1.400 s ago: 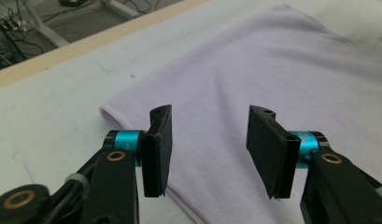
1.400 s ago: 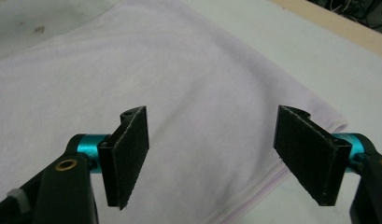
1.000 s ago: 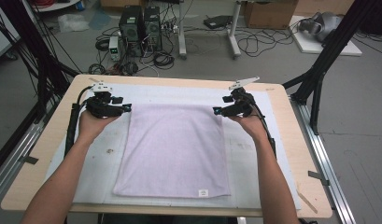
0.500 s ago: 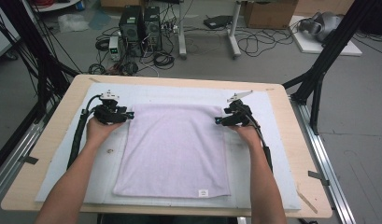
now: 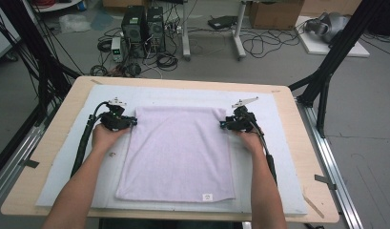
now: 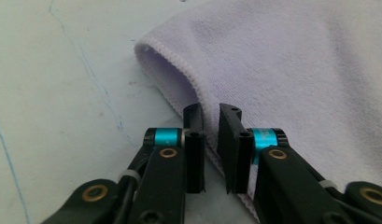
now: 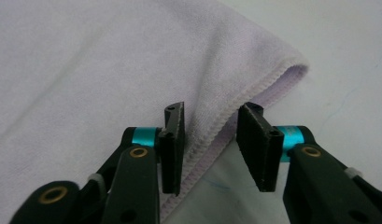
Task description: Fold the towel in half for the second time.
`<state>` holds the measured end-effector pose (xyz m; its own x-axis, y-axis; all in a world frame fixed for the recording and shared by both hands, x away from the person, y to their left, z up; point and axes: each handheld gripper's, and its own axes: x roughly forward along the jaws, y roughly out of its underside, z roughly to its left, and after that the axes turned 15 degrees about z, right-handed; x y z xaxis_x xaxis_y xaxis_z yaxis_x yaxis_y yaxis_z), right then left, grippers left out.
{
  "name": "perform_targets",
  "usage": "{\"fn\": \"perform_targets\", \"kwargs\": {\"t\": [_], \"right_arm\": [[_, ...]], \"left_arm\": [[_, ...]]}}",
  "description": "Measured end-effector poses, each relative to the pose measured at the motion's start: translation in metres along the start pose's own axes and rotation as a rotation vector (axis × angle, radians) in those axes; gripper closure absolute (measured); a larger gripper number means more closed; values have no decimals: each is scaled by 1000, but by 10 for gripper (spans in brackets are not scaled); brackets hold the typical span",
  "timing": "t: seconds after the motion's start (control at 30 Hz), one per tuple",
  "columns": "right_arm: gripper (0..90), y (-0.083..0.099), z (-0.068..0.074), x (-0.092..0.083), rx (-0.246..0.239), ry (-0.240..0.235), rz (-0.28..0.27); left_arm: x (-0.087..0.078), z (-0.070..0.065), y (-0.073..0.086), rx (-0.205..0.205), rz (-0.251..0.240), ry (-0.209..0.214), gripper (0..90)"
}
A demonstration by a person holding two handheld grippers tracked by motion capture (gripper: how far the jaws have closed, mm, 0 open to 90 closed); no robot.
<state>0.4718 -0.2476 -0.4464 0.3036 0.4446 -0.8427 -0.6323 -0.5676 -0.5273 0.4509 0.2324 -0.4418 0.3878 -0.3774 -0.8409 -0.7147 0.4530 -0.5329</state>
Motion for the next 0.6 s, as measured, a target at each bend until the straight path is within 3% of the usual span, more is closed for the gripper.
{"fn": "perform_targets", "kwargs": {"t": [0.1, 0.2, 0.37, 0.6], "right_arm": [[827, 0, 1, 0, -9, -59, 3], [833, -2, 2, -1, -14, -55, 15], [842, -4, 5, -4, -35, -30, 25], [843, -6, 8, -29, -58, -28, -33]], "left_arm": [[0, 0, 0, -4, -2, 6, 841], [-1, 0, 0, -16, -6, 10, 856], [-7, 0, -1, -1, -21, -4, 863], [-27, -3, -2, 26, -88, -5, 864]]}}
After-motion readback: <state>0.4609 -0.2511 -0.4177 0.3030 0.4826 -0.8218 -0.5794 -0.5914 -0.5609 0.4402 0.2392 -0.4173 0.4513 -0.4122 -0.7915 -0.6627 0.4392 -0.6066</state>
